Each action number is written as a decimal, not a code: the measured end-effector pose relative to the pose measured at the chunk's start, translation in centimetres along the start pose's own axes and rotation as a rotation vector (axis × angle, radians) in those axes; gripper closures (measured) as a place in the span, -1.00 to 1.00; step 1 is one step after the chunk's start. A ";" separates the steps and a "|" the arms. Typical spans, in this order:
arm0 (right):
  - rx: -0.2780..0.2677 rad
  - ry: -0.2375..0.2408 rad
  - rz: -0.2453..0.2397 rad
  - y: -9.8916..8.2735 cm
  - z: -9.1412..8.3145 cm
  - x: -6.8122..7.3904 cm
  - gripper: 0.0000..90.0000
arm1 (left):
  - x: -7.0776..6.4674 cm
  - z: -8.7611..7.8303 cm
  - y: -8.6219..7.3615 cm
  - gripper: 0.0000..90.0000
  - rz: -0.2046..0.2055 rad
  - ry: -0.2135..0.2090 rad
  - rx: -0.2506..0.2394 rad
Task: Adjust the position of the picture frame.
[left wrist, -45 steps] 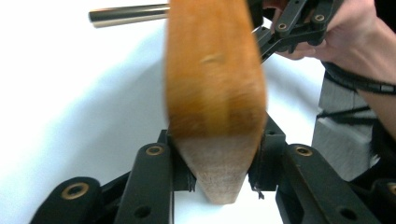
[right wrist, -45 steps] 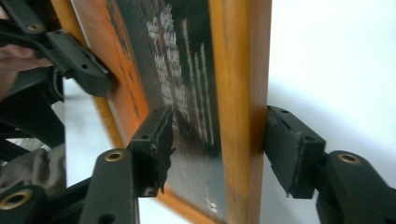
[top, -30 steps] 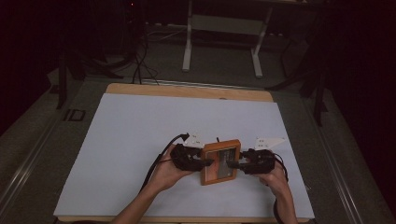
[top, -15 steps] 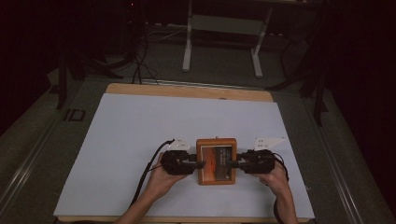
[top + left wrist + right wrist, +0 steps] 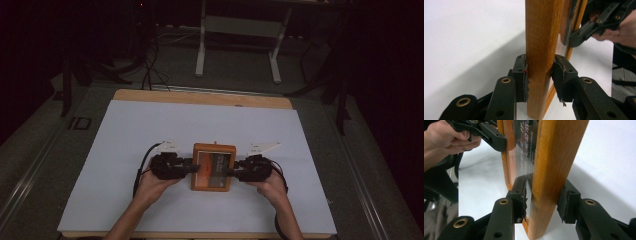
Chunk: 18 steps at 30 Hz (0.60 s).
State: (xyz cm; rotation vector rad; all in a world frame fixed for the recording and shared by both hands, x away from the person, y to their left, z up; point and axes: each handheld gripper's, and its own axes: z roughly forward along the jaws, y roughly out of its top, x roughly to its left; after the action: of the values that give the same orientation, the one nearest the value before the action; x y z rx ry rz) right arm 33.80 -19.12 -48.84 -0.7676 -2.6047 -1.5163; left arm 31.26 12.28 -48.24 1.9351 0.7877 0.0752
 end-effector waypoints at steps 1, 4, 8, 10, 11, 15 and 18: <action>0.000 0.002 0.009 0.2 0.5 0.1 0.37 | 0.3 -0.3 -0.1 0.47 -0.006 0.006 -0.002; 0.003 0.002 0.023 0.9 1.7 0.2 0.36 | 0.9 -1.0 -0.6 0.47 -0.036 0.021 -0.015; -0.006 -0.016 0.051 1.4 2.8 0.1 0.32 | 2.1 -0.9 -1.3 0.47 -0.106 0.013 -0.046; -0.009 -0.039 0.076 1.5 3.2 -0.1 0.27 | 2.5 -0.4 -1.3 0.46 -0.128 0.028 -0.053; -0.006 -0.058 0.083 1.4 3.4 -0.2 0.25 | 2.6 -0.2 -1.2 0.45 -0.137 0.036 -0.054; -0.002 -0.068 0.138 1.2 3.5 -0.7 0.23 | 3.1 0.6 -1.0 0.40 -0.162 0.045 -0.056; 0.009 -0.078 0.182 1.2 3.8 -1.1 0.19 | 3.2 1.2 -0.8 0.36 -0.183 0.083 -0.045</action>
State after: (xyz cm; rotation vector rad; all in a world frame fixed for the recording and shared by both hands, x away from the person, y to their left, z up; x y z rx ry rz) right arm 36.10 -15.91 -50.15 -1.0504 -2.5111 -1.4517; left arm 33.86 13.36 -50.40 1.8193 1.0070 0.0615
